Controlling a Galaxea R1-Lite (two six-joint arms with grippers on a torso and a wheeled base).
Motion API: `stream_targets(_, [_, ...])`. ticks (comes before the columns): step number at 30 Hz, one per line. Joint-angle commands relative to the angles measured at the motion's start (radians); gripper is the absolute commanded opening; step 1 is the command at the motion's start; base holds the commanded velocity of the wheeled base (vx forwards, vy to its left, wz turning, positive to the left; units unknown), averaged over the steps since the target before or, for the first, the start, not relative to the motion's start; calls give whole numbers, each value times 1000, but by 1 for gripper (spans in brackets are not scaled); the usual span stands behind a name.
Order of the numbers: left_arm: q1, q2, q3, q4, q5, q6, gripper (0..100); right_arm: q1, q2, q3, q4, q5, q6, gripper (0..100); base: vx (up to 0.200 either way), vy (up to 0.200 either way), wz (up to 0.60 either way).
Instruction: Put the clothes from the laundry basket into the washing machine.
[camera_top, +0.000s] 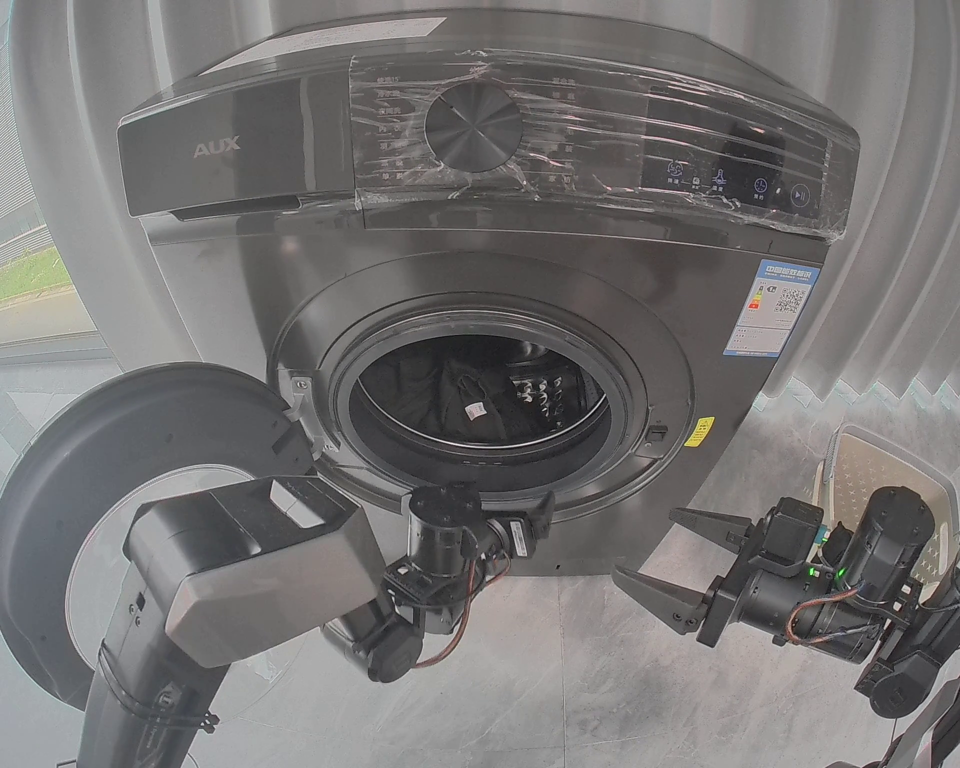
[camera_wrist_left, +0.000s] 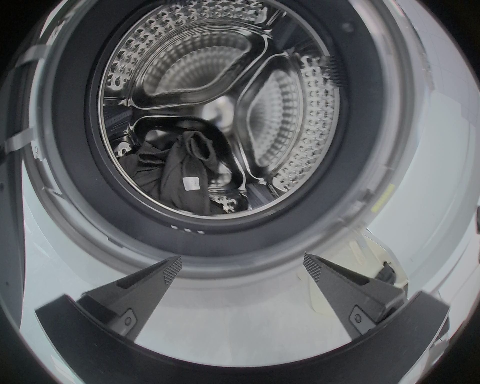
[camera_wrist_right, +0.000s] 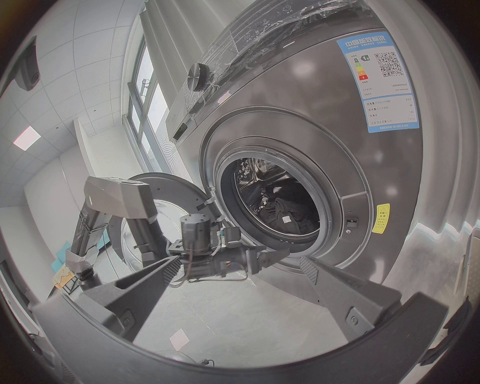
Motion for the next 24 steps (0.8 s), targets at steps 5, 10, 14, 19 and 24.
stream_targets(5, [-149, -312, 361, -160, -11, 2, 100, 13, -1, 7, -1, 0, 2, 100, 0, 0, 0])
stream_targets(10, [-208, -495, 539, -207, -11, 2, 100, 22, -43, 14, -1, 0, 1, 100, 0, 0, 0])
stream_targets(14, [-269, -638, 654, -217, -6, 8, 100, 36, -90, 15, -1, -1, -1, 100, 0, 0, 0])
stream_targets(19, [-298, -797, 775, -224, 5, 47, 100, 25, -176, 20, 1, -3, -15, 100, 0, 0, 0])
stream_targets(24, [-286, -943, 835, -255, 11, 67, 100, 5, -278, 73, 2, -7, -24, 100, 0, 0, 0])
